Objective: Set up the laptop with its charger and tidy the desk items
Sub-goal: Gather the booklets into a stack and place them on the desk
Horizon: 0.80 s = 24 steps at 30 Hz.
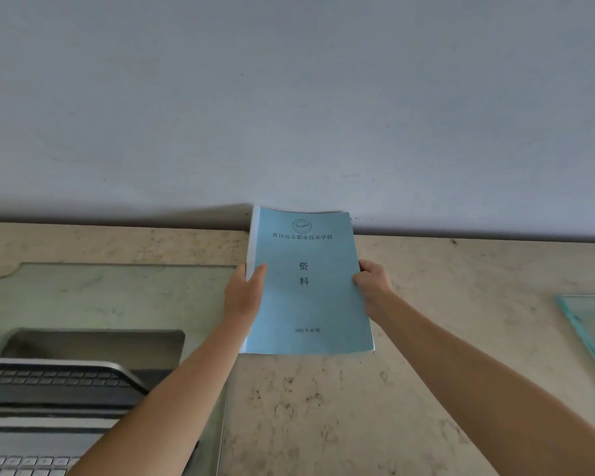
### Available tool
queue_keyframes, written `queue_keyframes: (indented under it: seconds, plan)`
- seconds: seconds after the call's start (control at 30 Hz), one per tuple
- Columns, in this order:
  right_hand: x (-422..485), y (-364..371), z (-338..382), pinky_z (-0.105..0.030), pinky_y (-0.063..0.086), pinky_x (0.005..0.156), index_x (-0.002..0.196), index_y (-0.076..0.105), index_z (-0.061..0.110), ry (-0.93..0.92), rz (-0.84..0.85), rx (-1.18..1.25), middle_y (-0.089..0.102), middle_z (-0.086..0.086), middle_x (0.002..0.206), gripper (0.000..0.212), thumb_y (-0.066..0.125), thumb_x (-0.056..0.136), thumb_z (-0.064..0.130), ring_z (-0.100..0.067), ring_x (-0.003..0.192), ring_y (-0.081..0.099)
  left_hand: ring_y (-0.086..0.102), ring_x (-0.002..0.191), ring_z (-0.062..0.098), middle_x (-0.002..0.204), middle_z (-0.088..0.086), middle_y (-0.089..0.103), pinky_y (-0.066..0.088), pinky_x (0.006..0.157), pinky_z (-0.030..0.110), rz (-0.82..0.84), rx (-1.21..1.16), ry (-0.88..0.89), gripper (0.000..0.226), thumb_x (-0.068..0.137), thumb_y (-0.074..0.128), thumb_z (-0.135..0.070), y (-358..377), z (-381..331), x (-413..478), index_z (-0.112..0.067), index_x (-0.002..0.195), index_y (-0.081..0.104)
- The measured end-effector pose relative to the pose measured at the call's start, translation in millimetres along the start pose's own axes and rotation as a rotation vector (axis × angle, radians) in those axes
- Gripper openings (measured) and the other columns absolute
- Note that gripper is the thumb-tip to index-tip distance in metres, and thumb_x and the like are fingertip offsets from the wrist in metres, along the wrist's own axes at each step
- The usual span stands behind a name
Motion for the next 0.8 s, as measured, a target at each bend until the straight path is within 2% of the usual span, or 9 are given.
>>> queue_keyframes:
  seconds: [0.1, 0.2, 0.23, 0.37, 0.47, 0.6, 0.67, 0.73, 0.8]
  plan:
    - [2.6, 0.6, -0.5, -0.040, 0.057, 0.068, 0.093, 0.069, 0.004, -0.017, 0.003, -0.050, 0.070, -0.013, 0.087, 0.046, 0.031, 0.076, -0.016, -0.030, 0.073, 0.066, 0.049, 0.122, 0.039, 0.127, 0.022, 0.056, 0.039, 0.102, 0.051, -0.013, 0.027, 0.003, 0.050, 0.089, 0.048, -0.035, 0.5, 1.3, 4.9, 0.001, 0.123, 0.052]
    - [4.1, 0.1, 2.2, -0.048, 0.057, 0.077, 0.101, 0.068, -0.001, -0.023, 0.010, -0.095, 0.071, -0.017, 0.094, 0.047, 0.031, 0.076, -0.015, -0.032, 0.079, 0.067, 0.054, 0.115, 0.038, 0.113, 0.019, 0.062, 0.045, 0.092, 0.047, -0.016, 0.048, 0.032, 0.042, 0.090, 0.045, -0.036, 1.8, 2.6, 7.2, -0.003, 0.114, 0.057]
    - [4.2, -0.6, 3.5, -0.049, 0.057, 0.079, 0.101, 0.068, -0.002, -0.027, 0.010, -0.122, 0.071, -0.019, 0.097, 0.046, 0.031, 0.076, -0.015, -0.033, 0.081, 0.068, 0.055, 0.115, 0.037, 0.115, 0.019, 0.062, 0.044, 0.094, 0.047, -0.015, 0.056, 0.038, 0.043, 0.090, 0.044, -0.036, 2.6, 3.3, 7.7, -0.004, 0.115, 0.057]
    - [4.7, -3.3, 7.1, -0.055, 0.051, 0.093, 0.105, 0.066, -0.004, -0.042, 0.013, -0.213, 0.069, -0.023, 0.110, 0.039, 0.037, 0.079, -0.009, -0.040, 0.105, 0.065, 0.050, 0.121, 0.036, 0.127, 0.020, 0.057, 0.039, 0.103, 0.049, -0.011, 0.099, 0.070, 0.049, 0.091, 0.044, -0.038, 3.9, 5.6, 9.3, -0.002, 0.124, 0.052]
    - [2.3, -5.3, 8.8, -0.051, 0.043, 0.103, 0.107, 0.067, 0.004, -0.072, 0.015, -0.309, 0.069, -0.020, 0.112, 0.028, 0.047, 0.089, 0.008, -0.040, 0.112, 0.059, 0.041, 0.134, 0.028, 0.145, 0.010, 0.045, 0.031, 0.113, 0.041, 0.025, 0.134, 0.110, 0.058, 0.092, 0.047, -0.039, 7.1, 9.4, 8.6, -0.010, 0.141, 0.039]
    - [-6.8, -4.8, 7.8, -0.049, 0.038, 0.107, 0.131, 0.054, 0.018, -0.142, 0.037, -0.454, 0.055, -0.011, 0.130, 0.038, 0.047, 0.095, 0.029, -0.035, 0.127, 0.042, 0.005, 0.148, 0.016, 0.160, 0.007, 0.012, 0.007, 0.119, 0.033, -0.011, 0.303, 0.371, 0.066, 0.093, 0.052, -0.033, 9.2, -8.0, 2.8, -0.013, 0.149, 0.023]
    - [-17.8, -6.8, 4.9, -0.044, 0.034, 0.108, 0.145, 0.039, 0.025, -0.216, 0.037, -0.566, 0.045, -0.005, 0.142, 0.050, 0.046, 0.097, 0.035, -0.031, 0.134, 0.032, -0.002, 0.148, 0.013, 0.161, 0.000, 0.007, 0.004, 0.120, 0.037, 0.027, 0.410, 0.526, 0.069, 0.091, 0.052, -0.040, 10.8, -19.8, -4.9, -0.022, 0.149, 0.021]
    - [-37.0, -11.0, 4.4, -0.044, 0.028, 0.111, 0.150, 0.027, 0.030, -0.359, -0.003, -0.711, 0.034, 0.004, 0.154, 0.058, 0.045, 0.096, 0.042, -0.025, 0.140, 0.026, -0.009, 0.147, 0.012, 0.161, -0.007, 0.001, -0.003, 0.120, 0.039, 0.051, 0.610, 0.657, 0.073, 0.089, 0.048, -0.049, 13.4, -25.3, -17.9, -0.030, 0.150, 0.014]
    - [-59.9, -17.4, 3.1, -0.045, 0.018, 0.119, 0.152, 0.020, 0.034, -0.496, -0.065, -0.847, 0.024, 0.008, 0.160, 0.064, 0.043, 0.094, 0.051, -0.019, 0.147, 0.019, -0.017, 0.146, 0.012, 0.160, -0.009, -0.007, -0.009, 0.118, 0.041, 0.048, 0.784, 0.701, 0.078, 0.087, 0.044, -0.058, 16.4, -24.6, -34.6, -0.033, 0.150, 0.005]
Point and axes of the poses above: each hand's wrist, its own x-axis towards the middle knuckle, its own y-axis out of the palm, z = x × y, the point moved 6 cm from there along x, towards the middle knuckle
